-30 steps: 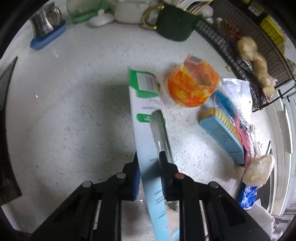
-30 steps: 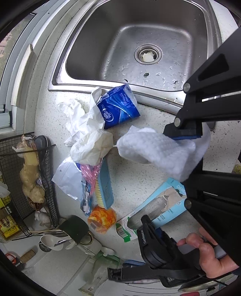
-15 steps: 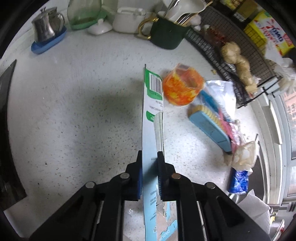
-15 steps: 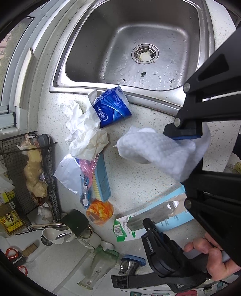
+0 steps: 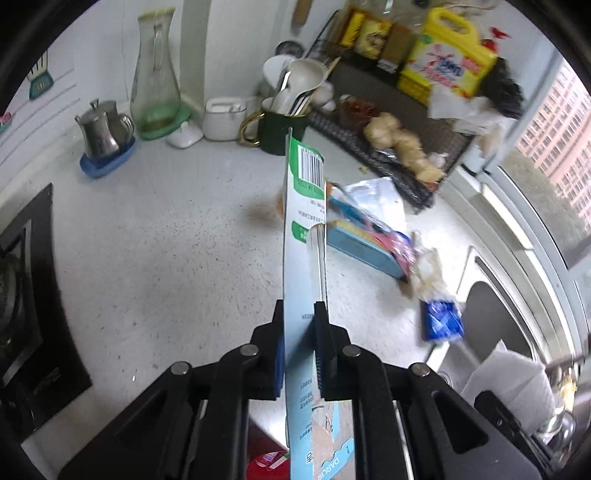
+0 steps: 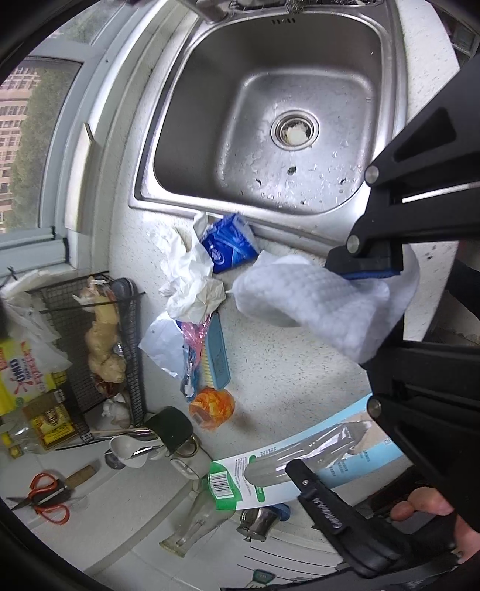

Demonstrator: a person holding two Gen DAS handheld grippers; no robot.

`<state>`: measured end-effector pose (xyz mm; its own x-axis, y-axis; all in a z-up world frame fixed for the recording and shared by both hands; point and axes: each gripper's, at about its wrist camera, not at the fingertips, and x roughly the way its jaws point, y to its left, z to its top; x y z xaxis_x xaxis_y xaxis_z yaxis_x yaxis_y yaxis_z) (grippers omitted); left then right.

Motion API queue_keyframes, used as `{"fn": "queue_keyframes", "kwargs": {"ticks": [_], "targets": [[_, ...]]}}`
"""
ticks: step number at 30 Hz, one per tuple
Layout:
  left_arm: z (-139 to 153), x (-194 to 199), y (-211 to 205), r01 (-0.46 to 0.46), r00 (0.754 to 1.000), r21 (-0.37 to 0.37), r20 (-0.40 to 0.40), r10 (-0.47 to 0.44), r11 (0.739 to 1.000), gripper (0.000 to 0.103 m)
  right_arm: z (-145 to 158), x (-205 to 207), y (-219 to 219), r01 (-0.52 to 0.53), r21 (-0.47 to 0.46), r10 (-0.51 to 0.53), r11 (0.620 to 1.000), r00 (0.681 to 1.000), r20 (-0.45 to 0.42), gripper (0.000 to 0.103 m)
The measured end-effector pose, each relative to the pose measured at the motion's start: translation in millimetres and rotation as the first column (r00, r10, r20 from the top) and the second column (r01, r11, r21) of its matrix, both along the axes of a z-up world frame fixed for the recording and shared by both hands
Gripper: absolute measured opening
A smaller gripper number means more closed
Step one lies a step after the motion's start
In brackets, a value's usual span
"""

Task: Collect trash
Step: 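Carry the packaging and wipe down toward the red bin with both tools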

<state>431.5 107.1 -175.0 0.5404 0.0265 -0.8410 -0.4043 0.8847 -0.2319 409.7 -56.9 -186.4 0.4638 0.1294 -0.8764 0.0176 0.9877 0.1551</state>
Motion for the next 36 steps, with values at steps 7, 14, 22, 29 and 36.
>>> {"fn": "queue_keyframes", "kwargs": {"ticks": [7,14,22,29,36], "targets": [[32,-64,-44,0.085,0.995,0.031,0.059,-0.087,0.996,0.011,22,-58,-19,0.003,-0.004,-0.003,1.000,0.999,0.053,0.009],[63,-139,-96,0.210,0.971,0.074,0.104,-0.217,0.975,0.011,43,-127,-47,-0.009,-0.006,0.009,1.000,0.994,0.112,0.009],[83,-230,-148,0.344,0.925,0.119,0.130,-0.358,0.931,0.011,54,-209,-82,-0.019,-0.016,0.021,1.000,0.986,0.163,0.009],[81,-309,-186,0.393,0.906,0.151,0.108,-0.410,0.907,0.011,52,-281,-105,-0.066,-0.030,0.070,0.997,0.984,0.165,0.009],[57,-359,-212,0.417,0.904,0.148,0.039,-0.427,0.897,0.011,31,-327,-121,-0.101,-0.014,0.101,0.995,0.989,0.111,0.009]]}}
